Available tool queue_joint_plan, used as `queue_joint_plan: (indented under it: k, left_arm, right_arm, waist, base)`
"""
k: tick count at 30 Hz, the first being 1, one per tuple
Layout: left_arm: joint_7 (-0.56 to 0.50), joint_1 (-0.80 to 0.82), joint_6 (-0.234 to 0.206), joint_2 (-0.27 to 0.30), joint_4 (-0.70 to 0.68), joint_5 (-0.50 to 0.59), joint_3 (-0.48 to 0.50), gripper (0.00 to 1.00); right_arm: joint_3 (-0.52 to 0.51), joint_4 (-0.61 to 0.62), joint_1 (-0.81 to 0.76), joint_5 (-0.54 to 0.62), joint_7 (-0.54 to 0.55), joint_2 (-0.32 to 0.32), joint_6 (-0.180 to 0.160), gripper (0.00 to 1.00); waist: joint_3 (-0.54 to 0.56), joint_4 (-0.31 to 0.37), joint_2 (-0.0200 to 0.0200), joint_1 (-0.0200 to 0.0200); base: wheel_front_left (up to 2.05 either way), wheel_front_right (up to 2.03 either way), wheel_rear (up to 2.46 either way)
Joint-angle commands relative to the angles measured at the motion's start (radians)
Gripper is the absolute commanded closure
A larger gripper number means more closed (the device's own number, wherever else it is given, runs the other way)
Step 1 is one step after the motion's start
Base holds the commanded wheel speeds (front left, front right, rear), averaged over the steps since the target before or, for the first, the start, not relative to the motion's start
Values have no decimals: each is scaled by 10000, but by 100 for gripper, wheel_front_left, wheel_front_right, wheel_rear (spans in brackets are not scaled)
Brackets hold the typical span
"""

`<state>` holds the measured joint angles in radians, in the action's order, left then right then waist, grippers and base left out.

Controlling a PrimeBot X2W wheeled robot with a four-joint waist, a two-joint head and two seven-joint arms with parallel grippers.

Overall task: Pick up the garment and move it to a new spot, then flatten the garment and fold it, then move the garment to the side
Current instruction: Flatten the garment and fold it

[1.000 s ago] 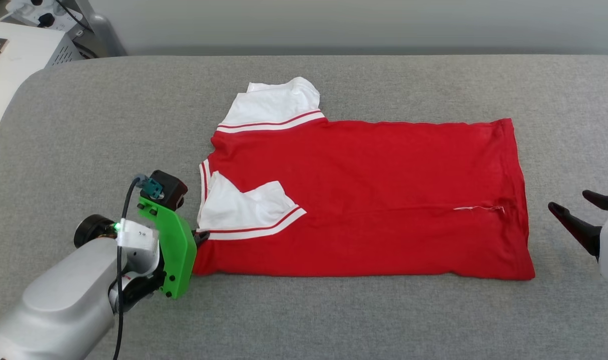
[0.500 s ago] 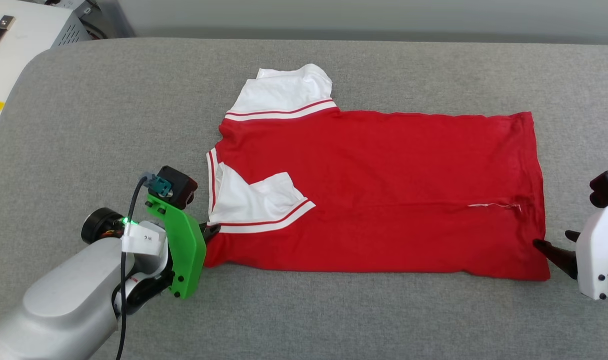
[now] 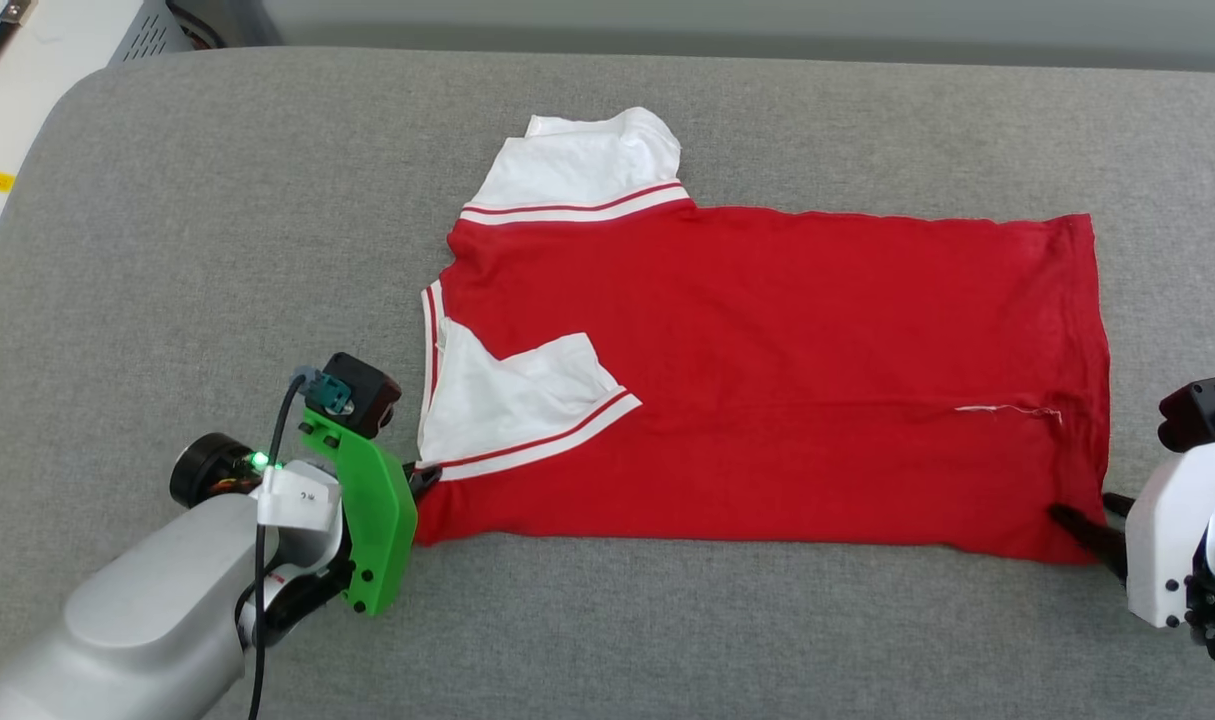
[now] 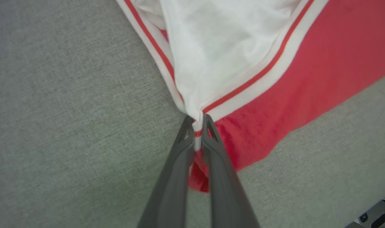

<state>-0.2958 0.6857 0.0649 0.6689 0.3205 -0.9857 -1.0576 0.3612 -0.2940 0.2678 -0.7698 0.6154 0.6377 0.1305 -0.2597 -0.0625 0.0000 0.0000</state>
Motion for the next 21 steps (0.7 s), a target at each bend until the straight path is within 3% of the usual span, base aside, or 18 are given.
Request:
queue_joint_plan:
  k: [1,12,21]
  left_arm:
    - [101,-220,-36,-47,85,-96,20,100]
    - [374,-716,-47,256,-46,-377,98,100]
    - [246,-1361,-526,873,-1327,-427,-29,100]
  right_arm:
    - [375,-229,-289,-59,-110,-210,2,100]
    - [192,584,-732,-460,-1143,389,2,100]
    - [-652,1732,-2030,-534,-1136,669,2,100]
  waist:
    - [110,55,0,0]
    - [980,110,0,0]
    - [1397,83,0,0]
  base:
    - [0,0,0]
    - [0,0,0]
    - [0,0,0]
